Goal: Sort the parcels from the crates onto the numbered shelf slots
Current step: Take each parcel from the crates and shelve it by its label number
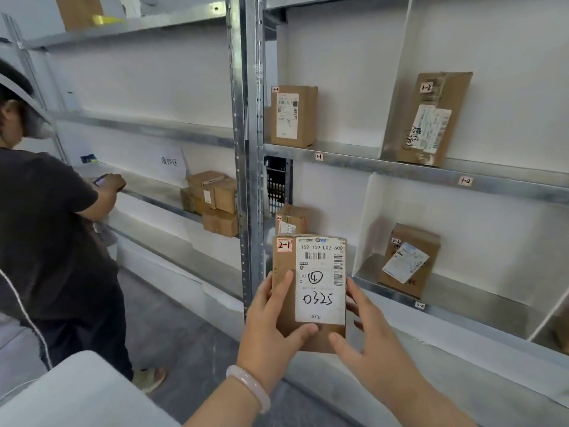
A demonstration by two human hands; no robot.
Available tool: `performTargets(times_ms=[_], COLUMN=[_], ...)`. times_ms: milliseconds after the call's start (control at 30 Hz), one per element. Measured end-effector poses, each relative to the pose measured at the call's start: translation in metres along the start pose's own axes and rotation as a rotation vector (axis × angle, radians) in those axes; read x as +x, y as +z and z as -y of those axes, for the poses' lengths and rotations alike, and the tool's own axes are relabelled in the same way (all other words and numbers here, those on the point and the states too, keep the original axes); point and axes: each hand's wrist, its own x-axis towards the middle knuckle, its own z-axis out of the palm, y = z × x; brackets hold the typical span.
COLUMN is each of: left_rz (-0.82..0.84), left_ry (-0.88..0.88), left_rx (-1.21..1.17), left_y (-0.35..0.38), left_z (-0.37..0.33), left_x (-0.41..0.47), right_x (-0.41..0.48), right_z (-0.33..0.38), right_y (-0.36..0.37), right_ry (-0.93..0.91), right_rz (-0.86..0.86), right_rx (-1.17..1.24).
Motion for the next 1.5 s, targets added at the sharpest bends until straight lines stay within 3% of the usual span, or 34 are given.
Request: performTargets(times_ms=[333, 1033, 1333, 1500], left_rz=[0.092, -0.056, 0.049, 0.163], left_ry=[-0.009, -0.054, 0.002, 0.034], left_rx=[-0.01, 0.049, 0.111, 0.074], left_y=[0.04, 0.161, 0.182, 0.197], left_z=[0.061, 0.091, 0.135, 0.171], left_x=[0.104, 0.208, 0.255, 0.293], right_x=[0.096, 0.219, 0.246, 0.256], right_z=[-0.039, -0.166, -0.188, -0.187], right_y=[0.013, -0.057, -0.04, -0.023], right_ry=[0.106, -0.136, -0.096, -0.009], right_rz=[-0.041, 0.133, 0.162, 0.049], right_rx=[-0.109, -0.331, -0.393, -0.418])
